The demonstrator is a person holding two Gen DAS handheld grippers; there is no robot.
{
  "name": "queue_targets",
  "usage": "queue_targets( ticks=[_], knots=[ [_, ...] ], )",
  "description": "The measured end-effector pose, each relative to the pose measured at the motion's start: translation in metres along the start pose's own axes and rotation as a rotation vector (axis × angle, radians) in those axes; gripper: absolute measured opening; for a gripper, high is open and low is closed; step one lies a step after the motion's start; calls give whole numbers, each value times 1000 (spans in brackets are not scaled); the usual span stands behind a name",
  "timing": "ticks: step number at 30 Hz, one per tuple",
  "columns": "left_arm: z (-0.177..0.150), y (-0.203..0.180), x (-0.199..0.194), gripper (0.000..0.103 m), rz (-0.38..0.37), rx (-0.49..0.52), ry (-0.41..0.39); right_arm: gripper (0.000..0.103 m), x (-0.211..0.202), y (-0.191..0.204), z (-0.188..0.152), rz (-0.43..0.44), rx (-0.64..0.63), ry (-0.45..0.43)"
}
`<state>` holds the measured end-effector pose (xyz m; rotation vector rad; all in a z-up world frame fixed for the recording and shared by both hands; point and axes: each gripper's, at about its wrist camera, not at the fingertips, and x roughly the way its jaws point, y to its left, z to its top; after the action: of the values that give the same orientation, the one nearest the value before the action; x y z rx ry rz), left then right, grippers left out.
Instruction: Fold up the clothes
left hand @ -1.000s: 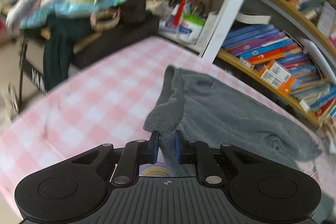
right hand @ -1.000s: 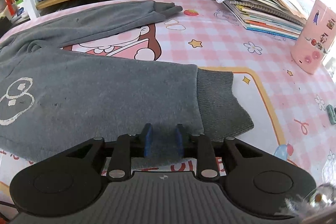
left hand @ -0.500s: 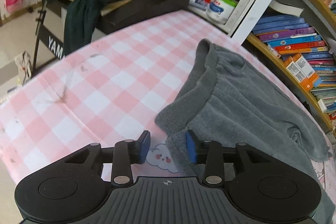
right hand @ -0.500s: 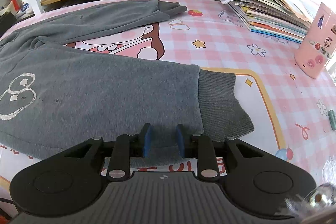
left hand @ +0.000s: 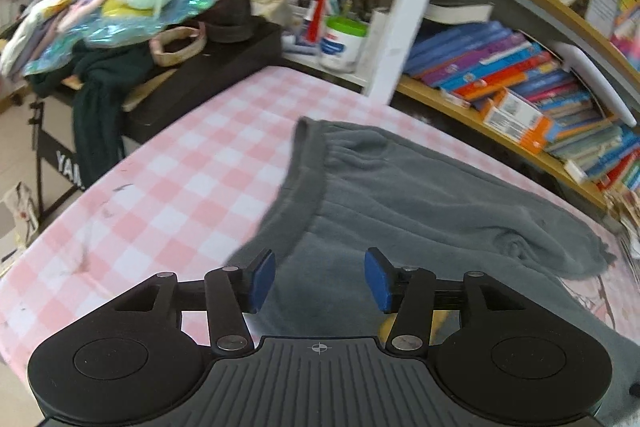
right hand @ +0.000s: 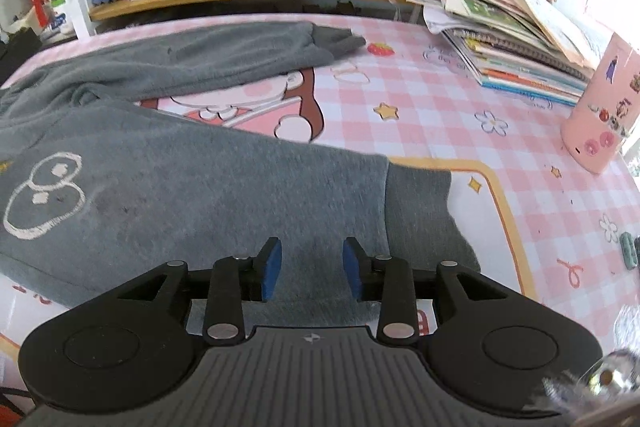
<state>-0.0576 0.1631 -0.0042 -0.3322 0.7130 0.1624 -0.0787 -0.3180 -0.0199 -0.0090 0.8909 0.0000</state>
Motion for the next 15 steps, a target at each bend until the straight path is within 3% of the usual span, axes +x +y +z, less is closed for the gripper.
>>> queue_targets(
  ticks=[7,15],
  knots=[
    [-1,-28,1,63,-61,80,24,40,-9,3,9,29,2,-24],
    [3,-53,-3,78,-77,177,23,62,-15,6,20,61,-8,-38]
  ],
)
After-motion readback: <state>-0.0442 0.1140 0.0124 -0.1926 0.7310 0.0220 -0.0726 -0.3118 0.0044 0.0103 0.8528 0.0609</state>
